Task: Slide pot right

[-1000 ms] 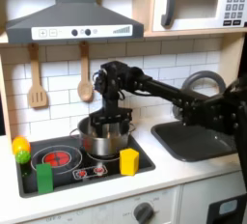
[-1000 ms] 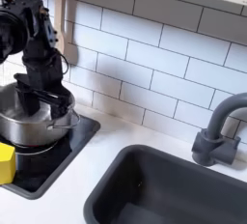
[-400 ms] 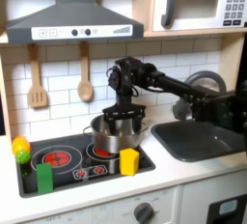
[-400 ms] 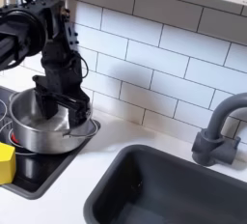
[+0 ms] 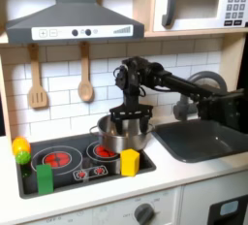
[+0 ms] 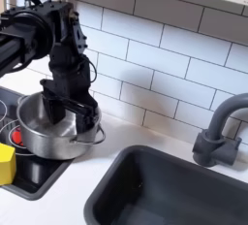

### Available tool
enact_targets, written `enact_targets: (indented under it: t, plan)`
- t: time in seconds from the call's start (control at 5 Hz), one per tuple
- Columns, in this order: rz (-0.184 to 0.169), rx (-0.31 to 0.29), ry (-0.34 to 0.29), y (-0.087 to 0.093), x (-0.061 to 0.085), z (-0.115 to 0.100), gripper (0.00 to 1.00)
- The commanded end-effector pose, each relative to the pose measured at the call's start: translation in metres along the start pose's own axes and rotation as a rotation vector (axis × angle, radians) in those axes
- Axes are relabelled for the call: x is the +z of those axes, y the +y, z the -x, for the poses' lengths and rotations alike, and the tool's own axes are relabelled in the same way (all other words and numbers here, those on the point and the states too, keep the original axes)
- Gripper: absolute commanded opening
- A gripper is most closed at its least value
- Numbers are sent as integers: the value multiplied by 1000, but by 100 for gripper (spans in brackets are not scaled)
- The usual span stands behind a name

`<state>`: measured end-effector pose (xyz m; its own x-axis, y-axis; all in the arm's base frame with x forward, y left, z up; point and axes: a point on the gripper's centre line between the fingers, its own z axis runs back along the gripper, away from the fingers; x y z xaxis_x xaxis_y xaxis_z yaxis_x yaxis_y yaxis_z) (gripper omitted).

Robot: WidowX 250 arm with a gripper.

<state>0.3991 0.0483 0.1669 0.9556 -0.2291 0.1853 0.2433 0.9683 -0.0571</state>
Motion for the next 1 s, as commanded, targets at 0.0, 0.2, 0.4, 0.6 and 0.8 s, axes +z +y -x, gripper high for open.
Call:
enact_targets:
  t: [0.0, 0.2, 0.4, 0.6, 0.8]
  plan:
    - [-15, -13, -12, -8, 11, 0, 100]
    - [-17, -19, -60, -20, 33, -5, 100]
    - [-15, -6, -60, -27, 47, -1, 100]
    - [-21, -8, -65, -26, 48, -2, 100]
    - [-21, -8, -65, -26, 50, -1, 100]
